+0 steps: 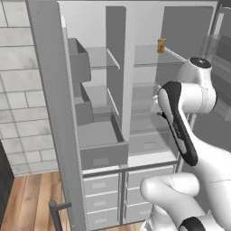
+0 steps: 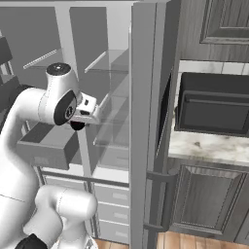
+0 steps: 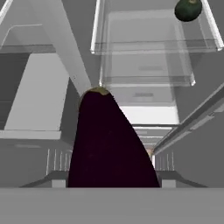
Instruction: Take the squash and eggplant from the fridge shelf and place them in the freezer drawer to begin freezing them.
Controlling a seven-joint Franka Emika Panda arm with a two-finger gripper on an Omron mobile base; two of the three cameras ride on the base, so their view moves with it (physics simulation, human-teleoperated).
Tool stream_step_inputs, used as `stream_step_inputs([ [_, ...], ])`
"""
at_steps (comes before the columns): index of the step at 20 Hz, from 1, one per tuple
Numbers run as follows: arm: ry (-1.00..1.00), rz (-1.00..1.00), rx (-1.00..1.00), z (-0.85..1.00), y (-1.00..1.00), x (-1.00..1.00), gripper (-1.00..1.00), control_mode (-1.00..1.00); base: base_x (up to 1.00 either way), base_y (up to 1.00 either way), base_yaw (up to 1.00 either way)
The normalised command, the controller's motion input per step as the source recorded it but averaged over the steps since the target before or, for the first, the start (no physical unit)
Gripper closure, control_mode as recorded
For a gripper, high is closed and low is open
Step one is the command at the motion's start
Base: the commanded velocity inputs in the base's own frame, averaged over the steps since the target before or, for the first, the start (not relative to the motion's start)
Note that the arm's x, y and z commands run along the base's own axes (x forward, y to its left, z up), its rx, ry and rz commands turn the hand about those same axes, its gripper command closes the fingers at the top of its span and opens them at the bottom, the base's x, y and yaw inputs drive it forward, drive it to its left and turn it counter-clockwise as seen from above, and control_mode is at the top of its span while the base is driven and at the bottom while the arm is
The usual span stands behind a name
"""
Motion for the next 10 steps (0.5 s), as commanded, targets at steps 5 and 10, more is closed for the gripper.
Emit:
stream_step_inputs([
  [5, 0.04, 0.34, 0.00, 0.00, 1.00, -0.07, 1.00, -1.00, 0.00, 0.00, 0.00],
  [10, 0.04, 0.25, 0.00, -0.09, 0.92, 0.00, 1.00, -1.00, 0.00, 0.00, 0.00],
])
